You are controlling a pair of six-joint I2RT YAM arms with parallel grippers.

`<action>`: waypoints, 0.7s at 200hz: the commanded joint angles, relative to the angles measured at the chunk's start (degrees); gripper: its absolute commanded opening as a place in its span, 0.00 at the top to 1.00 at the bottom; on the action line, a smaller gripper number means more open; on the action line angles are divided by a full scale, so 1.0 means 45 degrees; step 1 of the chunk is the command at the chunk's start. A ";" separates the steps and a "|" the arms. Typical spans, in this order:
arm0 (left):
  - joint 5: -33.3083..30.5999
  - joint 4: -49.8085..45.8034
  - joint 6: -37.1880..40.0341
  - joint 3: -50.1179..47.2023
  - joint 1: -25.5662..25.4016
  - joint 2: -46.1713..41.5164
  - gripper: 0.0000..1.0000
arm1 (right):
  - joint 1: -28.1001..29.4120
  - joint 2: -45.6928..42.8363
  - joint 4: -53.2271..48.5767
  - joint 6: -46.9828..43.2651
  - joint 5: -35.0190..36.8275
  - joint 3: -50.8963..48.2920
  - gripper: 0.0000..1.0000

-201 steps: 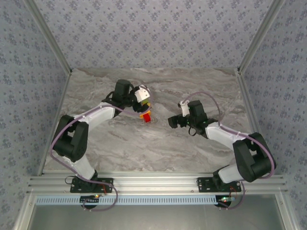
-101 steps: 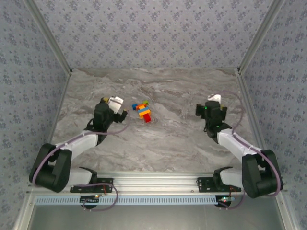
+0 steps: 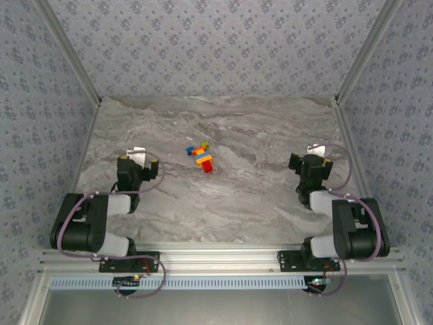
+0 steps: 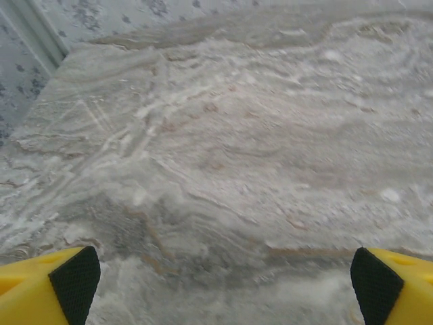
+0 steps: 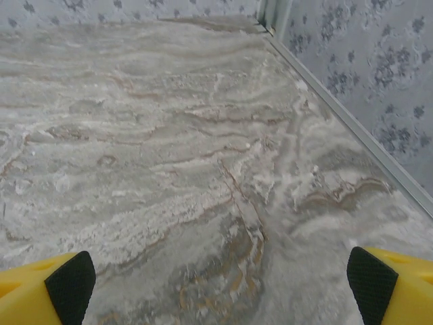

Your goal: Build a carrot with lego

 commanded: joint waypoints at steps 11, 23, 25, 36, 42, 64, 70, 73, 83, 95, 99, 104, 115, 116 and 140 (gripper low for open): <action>0.1360 0.0214 -0.1003 0.0959 0.0731 0.1092 0.02 | -0.0743 0.0467 0.1105 -0.0277 -0.1612 0.0079 0.00; 0.1339 0.0239 -0.1070 0.0985 0.0818 0.1111 0.03 | -0.0723 0.0720 0.0746 -0.0421 -0.1966 0.0429 0.00; 0.1254 0.0295 -0.1102 0.0952 0.0798 0.1121 0.02 | -0.0733 0.0774 0.0656 -0.0429 -0.2016 0.0491 0.00; 0.1167 0.0422 -0.1132 0.0890 0.0789 0.1149 0.02 | -0.0670 0.1227 0.0393 -0.0631 -0.2280 0.0923 0.00; 0.1150 0.0361 -0.1143 0.0905 0.0798 0.1131 0.03 | -0.0539 0.1307 -0.0006 -0.0799 -0.2221 0.1147 0.00; 0.0759 0.0254 -0.1346 0.0980 0.0784 0.1154 0.03 | -0.0338 0.1311 0.0145 -0.0920 -0.1918 0.1094 0.00; 0.0756 0.0187 -0.1362 0.1016 0.0794 0.1162 0.02 | -0.0291 0.1317 0.0224 -0.0948 -0.1819 0.1043 0.00; 0.0756 0.0158 -0.1371 0.1036 0.0788 0.1168 0.02 | -0.0264 0.1322 0.0292 -0.0958 -0.1779 0.1022 0.00; 0.0796 0.0096 -0.1386 0.1081 0.0818 0.1176 0.02 | -0.0213 0.1279 0.0382 -0.0979 -0.1649 0.0948 0.00; 0.0793 0.0117 -0.1374 0.1059 0.0818 0.1165 0.02 | -0.0119 0.1200 0.0723 -0.1016 -0.1484 0.0707 0.00; 0.0795 0.0113 -0.1395 0.1074 0.0818 0.1166 0.02 | -0.0111 0.1174 0.0841 -0.1008 -0.1429 0.0619 0.00; 0.0814 0.0094 -0.1396 0.1084 0.0828 0.1164 0.02 | -0.0105 0.1150 0.1021 -0.0981 -0.1385 0.0492 0.00; 0.0913 -0.0016 -0.1441 0.1163 0.0901 0.1198 0.02 | -0.0034 0.1075 0.1489 -0.1013 -0.1209 0.0205 0.00; 0.0932 -0.0040 -0.1443 0.1169 0.0908 0.1191 0.02 | -0.0017 0.1074 0.1523 -0.1025 -0.1184 0.0189 0.00; 0.1127 -0.0200 -0.1521 0.1254 0.1012 0.1213 0.02 | 0.0054 0.1929 0.4770 -0.1332 -0.1523 -0.1172 0.00</action>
